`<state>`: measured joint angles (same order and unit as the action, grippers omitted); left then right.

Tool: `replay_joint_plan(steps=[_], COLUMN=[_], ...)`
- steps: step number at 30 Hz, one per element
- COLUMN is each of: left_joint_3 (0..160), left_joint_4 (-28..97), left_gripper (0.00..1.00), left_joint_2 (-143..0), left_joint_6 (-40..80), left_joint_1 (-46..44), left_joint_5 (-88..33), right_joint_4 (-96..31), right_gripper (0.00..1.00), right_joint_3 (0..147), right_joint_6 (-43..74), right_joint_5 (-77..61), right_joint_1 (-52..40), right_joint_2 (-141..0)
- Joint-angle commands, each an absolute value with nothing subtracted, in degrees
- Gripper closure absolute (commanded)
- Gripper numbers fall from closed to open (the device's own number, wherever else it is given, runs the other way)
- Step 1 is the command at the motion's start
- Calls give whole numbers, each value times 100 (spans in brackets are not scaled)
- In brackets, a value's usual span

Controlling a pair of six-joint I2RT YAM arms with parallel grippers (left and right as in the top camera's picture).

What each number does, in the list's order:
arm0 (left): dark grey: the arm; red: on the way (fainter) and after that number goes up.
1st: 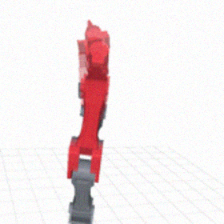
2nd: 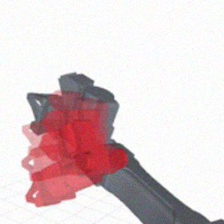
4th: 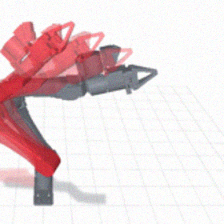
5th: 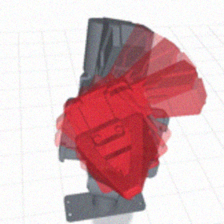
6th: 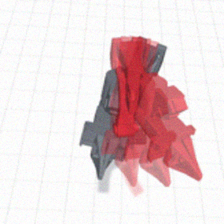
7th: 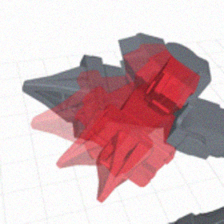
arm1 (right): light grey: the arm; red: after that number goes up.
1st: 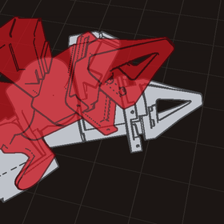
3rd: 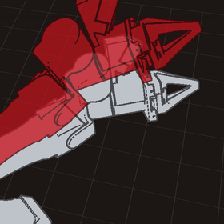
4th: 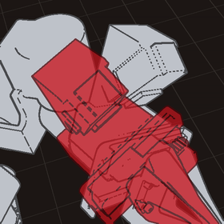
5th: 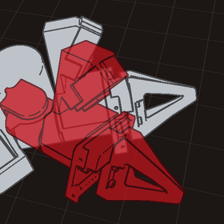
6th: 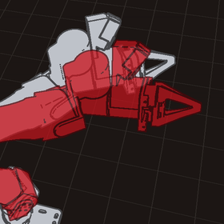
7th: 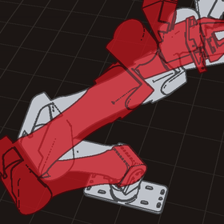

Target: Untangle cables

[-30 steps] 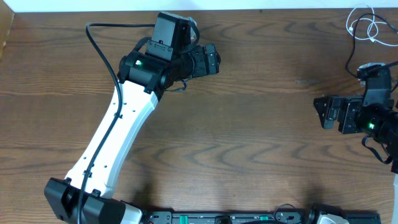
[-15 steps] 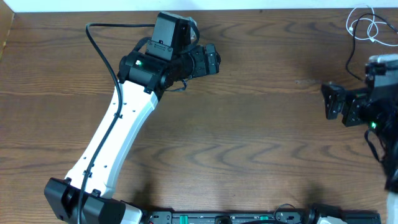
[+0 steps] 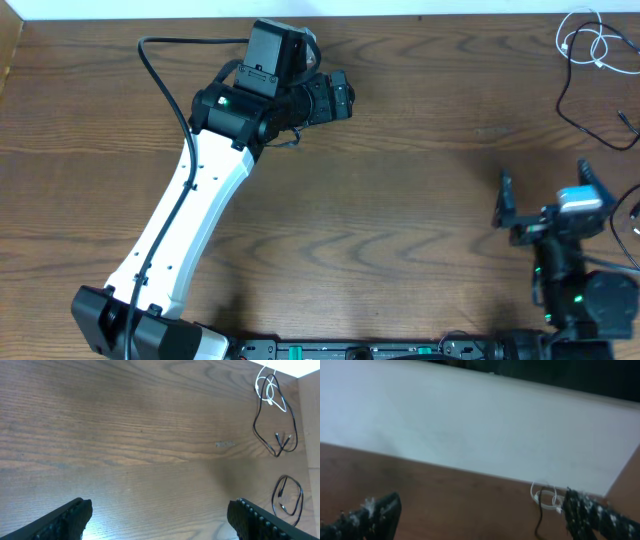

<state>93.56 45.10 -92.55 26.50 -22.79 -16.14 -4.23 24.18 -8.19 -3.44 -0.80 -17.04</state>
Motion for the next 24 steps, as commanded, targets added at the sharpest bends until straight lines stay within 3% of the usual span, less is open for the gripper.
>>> replay_joint_plan(steps=[1, 11, 24], left_joint_3=[9397, 9397, 9397], left_joint_4=[4519, 4519, 4519], left_gripper=[8, 8, 8], left_joint_2=[-9135, -9135, -9135], left_joint_6=[2528, 2528, 2530], left_joint_1=[-2292, -2292, -2292], left_joint_5=[-1533, -1533, -1533], right_joint_4=[-292, 141, -427], right_gripper=[1, 1, 1], right_joint_3=[1645, 309, 32], right_joint_6=[-843, -642, -519], right_joint_5=[10, -102, -99], right_joint_1=[-311, -427, -537], right_joint_2=[-1017, -193, -30])
